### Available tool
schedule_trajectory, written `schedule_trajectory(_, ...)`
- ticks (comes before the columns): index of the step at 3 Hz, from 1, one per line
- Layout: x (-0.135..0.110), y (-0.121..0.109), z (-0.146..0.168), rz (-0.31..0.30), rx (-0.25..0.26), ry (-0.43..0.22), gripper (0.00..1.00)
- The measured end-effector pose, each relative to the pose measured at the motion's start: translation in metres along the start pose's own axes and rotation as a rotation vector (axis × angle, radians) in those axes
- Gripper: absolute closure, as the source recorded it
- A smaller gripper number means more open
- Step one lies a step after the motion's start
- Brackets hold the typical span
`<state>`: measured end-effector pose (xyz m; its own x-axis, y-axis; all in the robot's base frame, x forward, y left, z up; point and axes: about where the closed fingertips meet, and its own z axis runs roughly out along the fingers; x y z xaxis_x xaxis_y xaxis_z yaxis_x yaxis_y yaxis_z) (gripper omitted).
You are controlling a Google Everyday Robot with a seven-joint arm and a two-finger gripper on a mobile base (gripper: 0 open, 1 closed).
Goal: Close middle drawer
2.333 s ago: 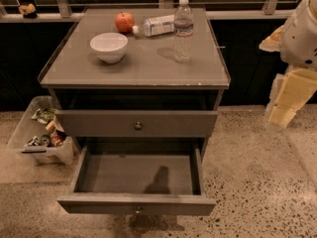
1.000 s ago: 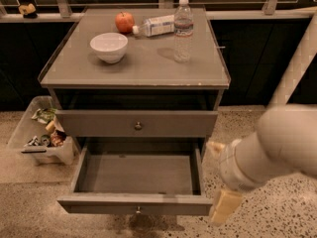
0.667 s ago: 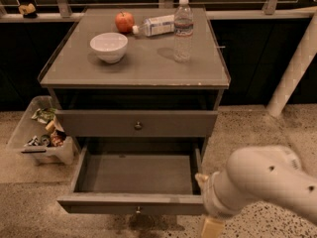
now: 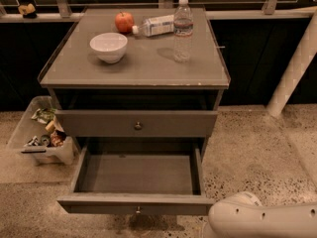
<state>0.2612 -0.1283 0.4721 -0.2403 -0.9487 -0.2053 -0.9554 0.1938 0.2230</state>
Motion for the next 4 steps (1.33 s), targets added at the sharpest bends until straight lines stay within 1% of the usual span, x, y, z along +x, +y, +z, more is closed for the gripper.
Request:
schedule_trajectory(1,-0.007,0.032,0.042,0.041,-0.113,-0.076,0.00)
schedule_trajectory(2,-0.006,0.036,0.048,0.041,-0.131,-0.078,0.00)
schedule_trajectory(3,0.002,0.033,0.049,0.100,-0.175,-0.136,0.00)
schedule_trajectory(4,0.011,0.008,0.051,0.051,-0.219,-0.237,0.00)
